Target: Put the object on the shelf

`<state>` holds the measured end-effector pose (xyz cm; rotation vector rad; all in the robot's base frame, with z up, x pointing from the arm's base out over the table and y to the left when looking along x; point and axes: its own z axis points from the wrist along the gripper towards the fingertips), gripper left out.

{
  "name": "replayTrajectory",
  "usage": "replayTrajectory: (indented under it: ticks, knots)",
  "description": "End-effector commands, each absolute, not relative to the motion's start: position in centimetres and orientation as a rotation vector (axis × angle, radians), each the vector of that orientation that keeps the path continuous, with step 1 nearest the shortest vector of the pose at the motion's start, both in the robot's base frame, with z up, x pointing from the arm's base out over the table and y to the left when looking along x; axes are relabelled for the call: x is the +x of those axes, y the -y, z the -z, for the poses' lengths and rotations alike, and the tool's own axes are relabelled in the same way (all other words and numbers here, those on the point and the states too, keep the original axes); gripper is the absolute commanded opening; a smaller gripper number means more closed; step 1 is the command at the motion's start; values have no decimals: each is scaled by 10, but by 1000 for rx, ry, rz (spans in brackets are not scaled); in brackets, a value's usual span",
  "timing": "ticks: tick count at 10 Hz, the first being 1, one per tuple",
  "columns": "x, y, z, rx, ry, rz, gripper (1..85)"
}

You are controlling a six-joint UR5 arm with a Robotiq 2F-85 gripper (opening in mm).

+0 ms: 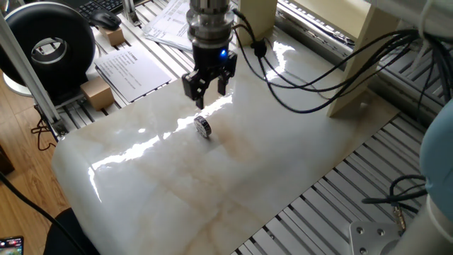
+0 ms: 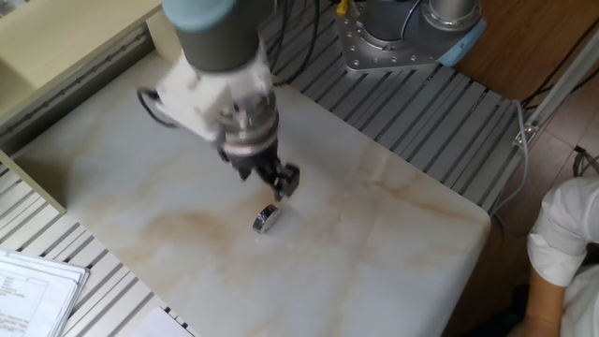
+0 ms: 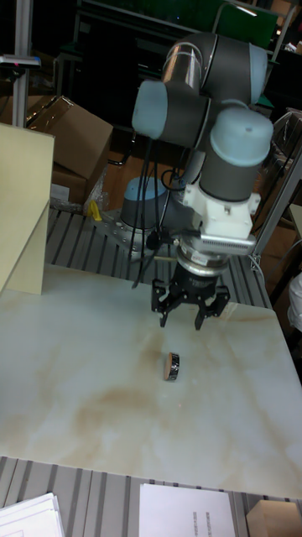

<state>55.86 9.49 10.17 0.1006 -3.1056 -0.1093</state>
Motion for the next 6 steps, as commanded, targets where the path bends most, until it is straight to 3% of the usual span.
replayTrajectory:
  ticks: [1,4,6]
  knots:
    - [585,-107,-64,100,3150,112,647]
    - [579,-107,-66,107,3132,112,653]
    - [578,-99,-51,100,3164,83,660]
